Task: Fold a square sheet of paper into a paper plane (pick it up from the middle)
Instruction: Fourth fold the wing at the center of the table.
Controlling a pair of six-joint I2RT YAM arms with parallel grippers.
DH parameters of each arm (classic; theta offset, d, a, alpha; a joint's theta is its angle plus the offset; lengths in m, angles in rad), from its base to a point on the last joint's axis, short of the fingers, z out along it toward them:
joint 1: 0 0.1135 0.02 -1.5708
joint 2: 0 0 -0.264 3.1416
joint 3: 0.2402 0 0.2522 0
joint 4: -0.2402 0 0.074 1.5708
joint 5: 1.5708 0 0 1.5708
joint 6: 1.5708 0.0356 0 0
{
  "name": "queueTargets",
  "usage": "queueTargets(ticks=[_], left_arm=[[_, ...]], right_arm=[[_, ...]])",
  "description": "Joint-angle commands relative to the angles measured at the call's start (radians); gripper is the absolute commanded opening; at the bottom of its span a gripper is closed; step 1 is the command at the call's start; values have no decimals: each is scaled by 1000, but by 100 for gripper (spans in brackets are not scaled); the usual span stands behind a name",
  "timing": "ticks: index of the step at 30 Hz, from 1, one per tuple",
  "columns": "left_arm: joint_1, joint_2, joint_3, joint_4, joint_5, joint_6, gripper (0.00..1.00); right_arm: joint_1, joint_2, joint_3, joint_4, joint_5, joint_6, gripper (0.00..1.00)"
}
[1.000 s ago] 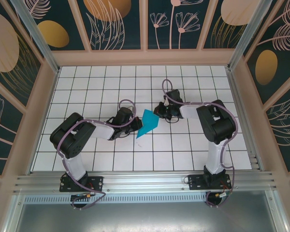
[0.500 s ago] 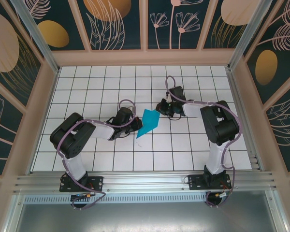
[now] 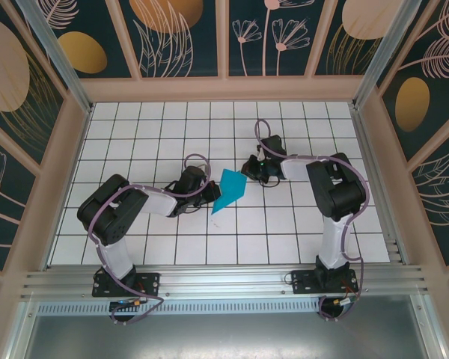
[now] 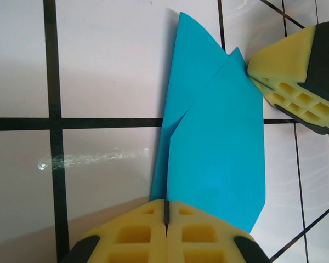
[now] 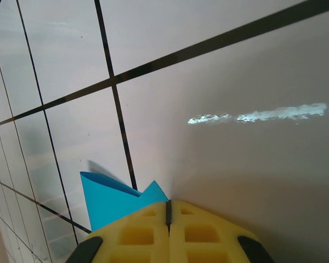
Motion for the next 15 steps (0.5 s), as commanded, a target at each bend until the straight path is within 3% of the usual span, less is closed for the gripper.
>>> queueTargets(ticks=[1,9,15], left_arm=[[1,55,-44,-187,-52,30,0],[1,41,-45,-185,-54,24,0],[0,39,-41,-186,-47,29,0]], right_arm=[[-7,-13,42,-86,64,-43,6],[24,-114,26,-39,-36,-29,7],[45,-44,8,-39,21,-19,7]])
